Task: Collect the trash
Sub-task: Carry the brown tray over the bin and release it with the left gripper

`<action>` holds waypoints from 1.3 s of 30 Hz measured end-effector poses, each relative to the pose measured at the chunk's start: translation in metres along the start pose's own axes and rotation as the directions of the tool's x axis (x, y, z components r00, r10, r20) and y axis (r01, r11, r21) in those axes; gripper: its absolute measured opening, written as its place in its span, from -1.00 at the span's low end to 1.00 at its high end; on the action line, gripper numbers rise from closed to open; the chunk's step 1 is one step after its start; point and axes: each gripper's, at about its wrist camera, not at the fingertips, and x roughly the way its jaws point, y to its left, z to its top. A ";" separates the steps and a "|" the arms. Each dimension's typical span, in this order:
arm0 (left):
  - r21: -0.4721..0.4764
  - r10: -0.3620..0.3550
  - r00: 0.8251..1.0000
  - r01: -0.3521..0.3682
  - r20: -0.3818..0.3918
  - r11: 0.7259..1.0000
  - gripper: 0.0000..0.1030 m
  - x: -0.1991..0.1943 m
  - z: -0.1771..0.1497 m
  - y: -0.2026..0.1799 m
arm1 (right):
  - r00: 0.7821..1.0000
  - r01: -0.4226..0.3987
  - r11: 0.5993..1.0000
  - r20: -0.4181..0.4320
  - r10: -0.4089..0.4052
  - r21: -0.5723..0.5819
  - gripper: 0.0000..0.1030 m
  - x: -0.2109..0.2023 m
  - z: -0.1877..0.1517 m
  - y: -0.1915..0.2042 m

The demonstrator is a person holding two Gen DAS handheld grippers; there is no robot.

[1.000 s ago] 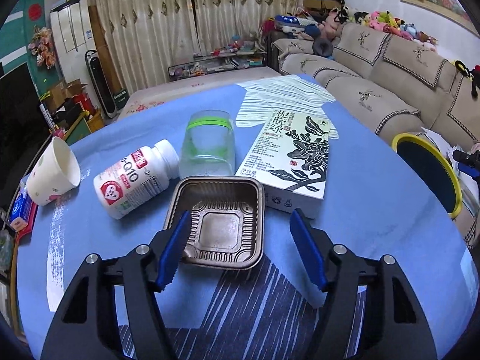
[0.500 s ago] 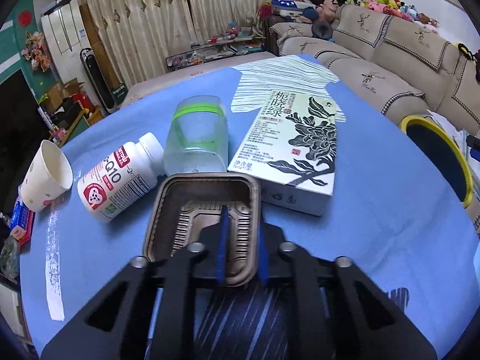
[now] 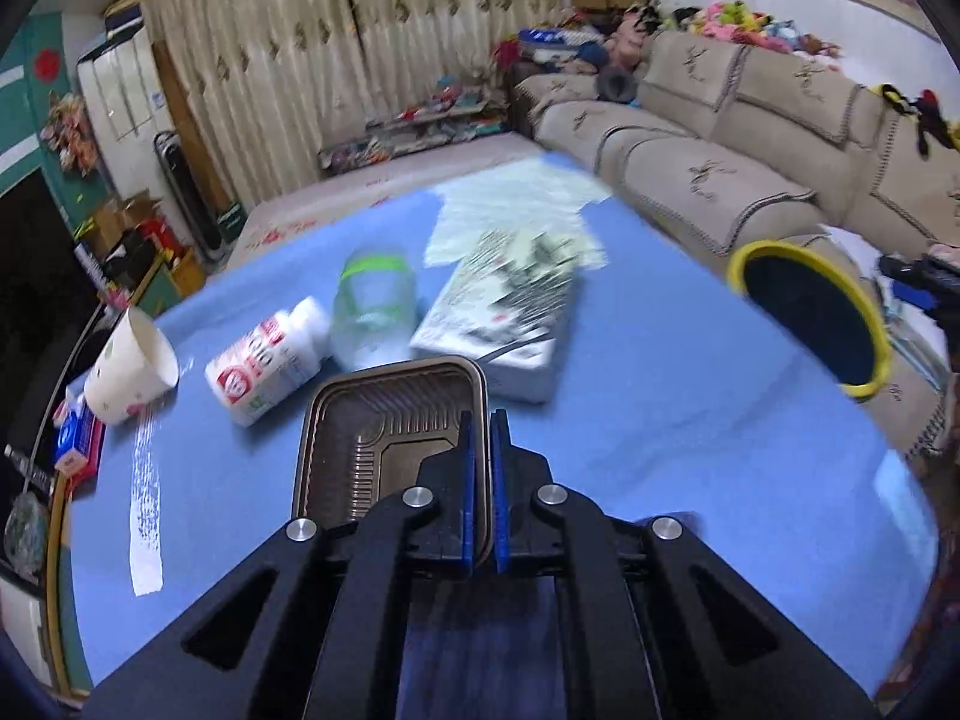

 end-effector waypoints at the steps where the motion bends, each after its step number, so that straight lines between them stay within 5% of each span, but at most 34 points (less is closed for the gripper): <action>1: 0.007 -0.010 1.000 0.010 0.009 1.000 -0.90 -0.005 0.002 -0.004 | 1.000 0.002 1.000 0.006 -0.002 0.001 0.01 -0.003 0.001 -0.002; 8: 0.089 -0.146 0.989 0.142 0.035 0.986 -0.90 -0.020 0.033 -0.074 | 0.999 0.024 1.000 0.037 -0.025 0.020 0.01 -0.017 0.001 -0.022; 18: 0.222 -0.281 0.959 0.279 -0.022 0.934 -0.90 0.021 0.089 -0.198 | 0.998 0.063 0.997 0.015 -0.064 0.044 0.07 -0.013 -0.002 -0.060; 34: 0.269 -0.297 0.937 0.339 -0.184 0.902 -0.89 0.116 0.127 -0.307 | 0.990 0.143 0.987 0.002 -0.143 0.079 0.11 -0.005 -0.001 -0.100; 35: 0.260 -0.297 0.936 0.340 -0.190 0.904 -0.81 0.121 0.127 -0.308 | 0.989 0.147 0.986 0.002 -0.147 0.080 0.11 -0.005 0.000 -0.101; 38: 0.217 -0.298 0.936 0.336 -0.190 0.917 0.13 0.127 0.129 -0.303 | 0.989 0.148 0.986 0.005 -0.149 0.081 0.11 -0.008 0.000 -0.102; 39: 0.206 -0.301 0.939 0.331 -0.167 0.921 0.21 0.122 0.129 -0.299 | 0.989 0.149 0.986 0.008 -0.150 0.079 0.11 -0.009 0.000 -0.102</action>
